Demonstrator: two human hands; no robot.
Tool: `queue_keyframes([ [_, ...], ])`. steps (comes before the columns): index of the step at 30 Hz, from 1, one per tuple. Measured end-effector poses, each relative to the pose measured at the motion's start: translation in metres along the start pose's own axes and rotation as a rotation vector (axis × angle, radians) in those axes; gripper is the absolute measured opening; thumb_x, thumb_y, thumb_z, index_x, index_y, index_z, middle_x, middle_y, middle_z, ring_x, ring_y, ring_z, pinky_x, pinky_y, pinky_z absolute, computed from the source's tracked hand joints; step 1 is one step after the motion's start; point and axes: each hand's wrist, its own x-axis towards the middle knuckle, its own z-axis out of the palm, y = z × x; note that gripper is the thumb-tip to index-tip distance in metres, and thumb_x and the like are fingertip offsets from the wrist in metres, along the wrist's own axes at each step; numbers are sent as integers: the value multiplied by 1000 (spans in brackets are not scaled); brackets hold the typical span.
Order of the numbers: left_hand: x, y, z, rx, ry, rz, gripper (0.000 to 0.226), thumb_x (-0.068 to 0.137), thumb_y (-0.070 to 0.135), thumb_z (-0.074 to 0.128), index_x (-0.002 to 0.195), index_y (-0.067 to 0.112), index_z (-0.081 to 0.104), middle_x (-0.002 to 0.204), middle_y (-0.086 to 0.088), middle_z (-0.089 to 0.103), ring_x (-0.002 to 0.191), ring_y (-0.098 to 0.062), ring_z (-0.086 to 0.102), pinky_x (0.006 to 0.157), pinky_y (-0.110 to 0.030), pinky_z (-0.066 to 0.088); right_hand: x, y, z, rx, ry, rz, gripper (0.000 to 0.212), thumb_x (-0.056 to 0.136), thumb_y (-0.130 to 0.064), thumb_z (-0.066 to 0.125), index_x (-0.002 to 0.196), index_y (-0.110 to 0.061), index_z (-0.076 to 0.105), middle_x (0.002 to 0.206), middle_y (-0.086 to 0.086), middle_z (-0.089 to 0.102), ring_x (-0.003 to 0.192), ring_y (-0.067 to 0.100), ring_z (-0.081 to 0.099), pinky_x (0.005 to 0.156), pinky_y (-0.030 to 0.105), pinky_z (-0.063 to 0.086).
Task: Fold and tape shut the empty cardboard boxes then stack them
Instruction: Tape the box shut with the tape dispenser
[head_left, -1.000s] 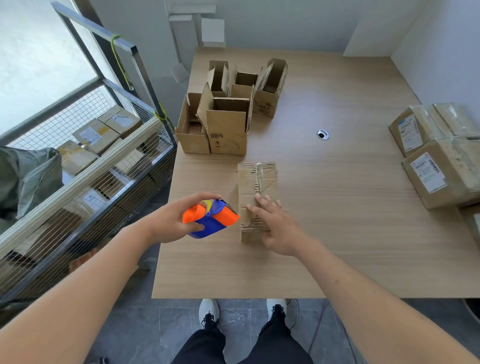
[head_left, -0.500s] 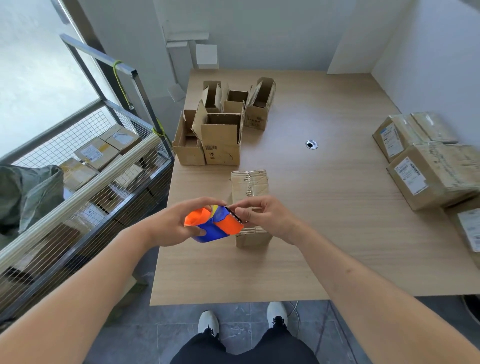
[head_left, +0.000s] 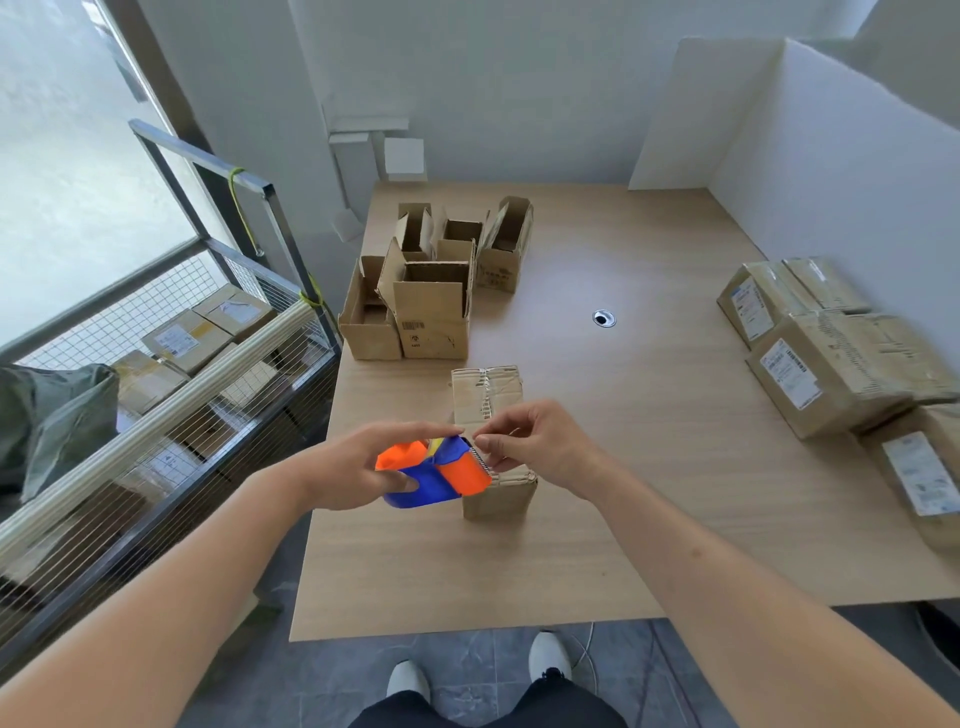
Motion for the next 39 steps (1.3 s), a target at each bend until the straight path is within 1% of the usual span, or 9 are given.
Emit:
queue_keyframes([
  [3, 3, 1, 5, -12, -6, -4, 75, 99, 12, 64, 143, 66, 38, 144, 23, 48, 132, -5, 44, 106, -35, 42, -1, 7, 0, -19, 57, -11, 7, 89, -8, 78, 94, -3, 77, 86, 24, 74, 77, 28, 72, 80, 47, 63],
  [7, 9, 1, 16, 61, 12, 0, 64, 106, 25, 54, 144, 70, 30, 127, 12, 51, 116, -9, 50, 104, -38, 42, -1, 20, -1, -57, 200, 3, 3, 91, -6, 75, 89, -6, 76, 82, 19, 74, 73, 27, 72, 74, 44, 64],
  [13, 9, -13, 24, 105, -37, -31, 61, 110, 26, 45, 146, 71, 24, 143, 13, 48, 126, -15, 48, 108, -43, 40, -13, 46, 0, -67, 394, 158, 17, 91, -5, 73, 76, -13, 73, 67, 5, 70, 59, 17, 66, 68, 37, 64],
  [20, -7, -50, 16, 76, -91, -151, 55, 110, 28, 45, 145, 68, 31, 147, 21, 47, 132, -5, 45, 114, -40, 36, -27, 84, -27, -96, 546, 268, 14, 89, -6, 74, 77, -12, 73, 66, 3, 71, 58, 18, 68, 66, 38, 64],
  [23, -3, -59, 14, 89, -102, -205, 54, 109, 30, 45, 144, 68, 32, 146, 25, 45, 133, -3, 43, 114, -40, 35, -25, 95, -25, -75, 560, 299, 14, 89, -6, 74, 77, -12, 73, 67, 4, 70, 57, 18, 67, 67, 38, 64],
  [27, 10, -63, 16, 110, -104, -245, 51, 110, 29, 45, 145, 65, 34, 142, 16, 47, 125, -3, 44, 100, -27, 35, -19, 109, -22, -39, 549, 318, 13, 89, -6, 75, 78, -12, 73, 69, 5, 71, 58, 18, 68, 68, 39, 64],
  [32, 28, -70, 21, 159, -119, -289, 52, 110, 31, 42, 141, 71, 31, 129, 9, 50, 114, -11, 51, 101, -35, 42, -11, 123, -22, -10, 519, 310, 11, 88, -7, 77, 79, -13, 75, 72, 4, 73, 63, 17, 70, 72, 37, 64],
  [35, 41, -69, 25, 213, -134, -306, 53, 110, 32, 40, 145, 69, 28, 120, 6, 51, 106, -13, 53, 101, -40, 44, -5, 134, -23, 46, 457, 306, 13, 89, -7, 76, 81, -18, 77, 75, 4, 75, 71, 20, 72, 79, 40, 64],
  [39, 50, -68, 25, 254, -151, -310, 52, 110, 31, 39, 148, 65, 27, 116, 7, 50, 100, -10, 51, 95, -35, 42, -2, 146, -23, 22, 355, 280, 17, 95, -20, 70, 89, -34, 76, 84, -4, 76, 94, 28, 72, 88, 47, 61],
])
